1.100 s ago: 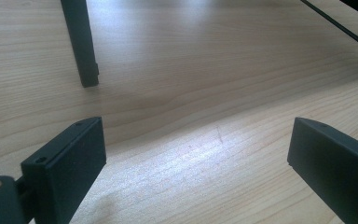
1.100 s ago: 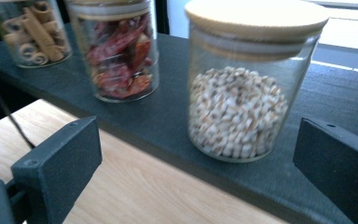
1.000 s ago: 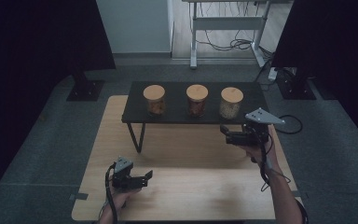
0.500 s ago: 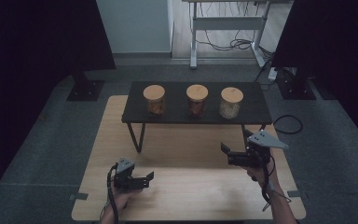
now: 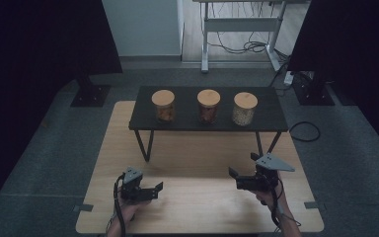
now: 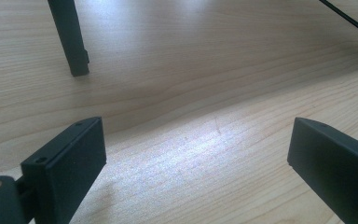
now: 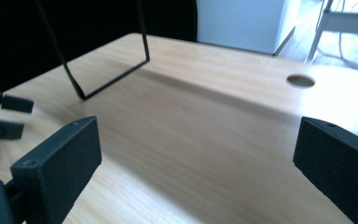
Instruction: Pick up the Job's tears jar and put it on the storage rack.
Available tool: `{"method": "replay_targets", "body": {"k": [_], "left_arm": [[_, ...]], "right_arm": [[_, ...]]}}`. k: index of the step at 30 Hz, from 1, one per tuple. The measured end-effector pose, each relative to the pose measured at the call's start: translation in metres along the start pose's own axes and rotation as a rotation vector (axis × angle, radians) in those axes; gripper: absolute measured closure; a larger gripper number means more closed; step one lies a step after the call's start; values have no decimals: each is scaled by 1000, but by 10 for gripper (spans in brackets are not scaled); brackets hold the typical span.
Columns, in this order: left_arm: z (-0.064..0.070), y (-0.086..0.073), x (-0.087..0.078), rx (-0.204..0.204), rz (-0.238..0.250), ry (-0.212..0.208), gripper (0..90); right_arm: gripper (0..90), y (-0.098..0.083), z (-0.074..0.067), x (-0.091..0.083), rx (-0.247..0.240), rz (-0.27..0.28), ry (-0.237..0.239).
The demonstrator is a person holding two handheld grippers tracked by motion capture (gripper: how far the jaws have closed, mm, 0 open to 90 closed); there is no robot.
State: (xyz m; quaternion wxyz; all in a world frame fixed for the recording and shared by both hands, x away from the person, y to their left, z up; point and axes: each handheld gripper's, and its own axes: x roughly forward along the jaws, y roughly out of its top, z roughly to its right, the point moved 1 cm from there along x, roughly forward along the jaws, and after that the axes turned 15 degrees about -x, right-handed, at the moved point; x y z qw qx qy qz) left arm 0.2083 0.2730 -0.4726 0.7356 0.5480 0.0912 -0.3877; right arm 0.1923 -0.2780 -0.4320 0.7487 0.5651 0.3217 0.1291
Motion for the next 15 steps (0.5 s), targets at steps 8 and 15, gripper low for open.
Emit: {"method": "replay_targets", "body": {"k": [8, 15], "left_arm": [[1, -1, 3, 4, -11, 1, 39], [0, -1, 3, 3, -11, 3, 39]], "right_arm": [[1, -20, -9, 20, 12, -62, 43], [0, -24, -14, 25, 7, -70, 47]]}}
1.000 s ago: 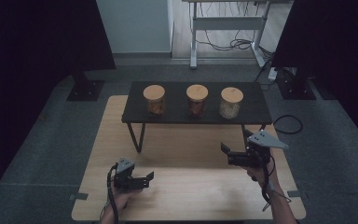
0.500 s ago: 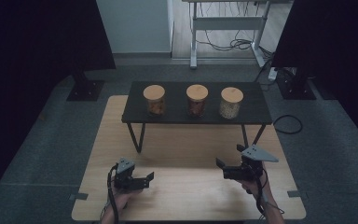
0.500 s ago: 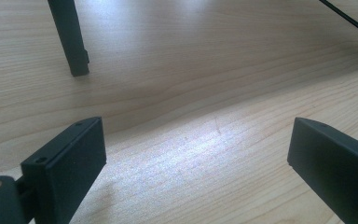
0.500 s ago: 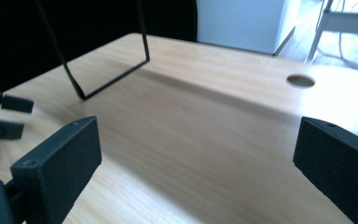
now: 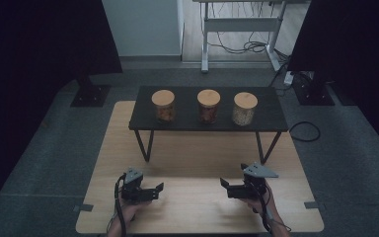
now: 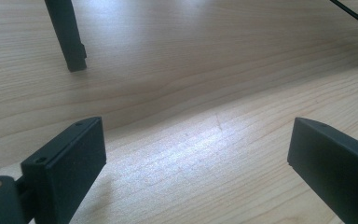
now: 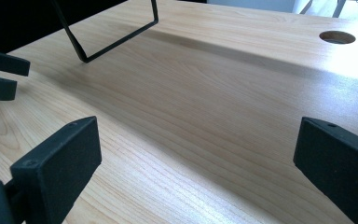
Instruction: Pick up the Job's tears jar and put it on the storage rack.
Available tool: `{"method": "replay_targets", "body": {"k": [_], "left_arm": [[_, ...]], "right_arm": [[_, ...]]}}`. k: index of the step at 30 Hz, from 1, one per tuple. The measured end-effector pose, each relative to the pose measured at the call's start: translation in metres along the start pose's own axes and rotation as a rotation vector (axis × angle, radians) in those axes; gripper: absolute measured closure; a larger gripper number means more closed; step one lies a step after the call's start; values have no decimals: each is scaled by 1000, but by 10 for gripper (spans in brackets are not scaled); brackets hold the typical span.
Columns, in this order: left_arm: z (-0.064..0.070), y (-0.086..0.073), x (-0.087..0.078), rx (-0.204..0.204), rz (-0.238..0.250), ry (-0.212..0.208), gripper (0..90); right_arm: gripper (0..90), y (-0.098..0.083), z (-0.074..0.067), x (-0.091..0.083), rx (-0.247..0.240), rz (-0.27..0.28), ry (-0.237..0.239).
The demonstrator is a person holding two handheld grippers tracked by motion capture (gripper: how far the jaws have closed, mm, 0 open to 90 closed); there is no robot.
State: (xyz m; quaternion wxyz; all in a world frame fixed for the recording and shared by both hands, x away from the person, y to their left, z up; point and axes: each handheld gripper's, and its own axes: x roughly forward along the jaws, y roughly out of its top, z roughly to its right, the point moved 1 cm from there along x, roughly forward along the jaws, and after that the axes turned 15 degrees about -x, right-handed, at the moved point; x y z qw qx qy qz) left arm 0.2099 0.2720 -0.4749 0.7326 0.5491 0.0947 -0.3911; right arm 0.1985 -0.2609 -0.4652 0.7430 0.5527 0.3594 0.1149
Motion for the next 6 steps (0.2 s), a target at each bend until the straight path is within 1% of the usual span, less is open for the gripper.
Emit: {"method": "replay_targets", "body": {"k": [3, 6], "left_arm": [[0, 0, 0, -6, 0, -4, 39], [0, -1, 1, -7, -2, -14, 39]], "right_arm": [[0, -3, -2, -3, 9, 19, -7], [0, -8, -3, -7, 32, 43, -11]]}}
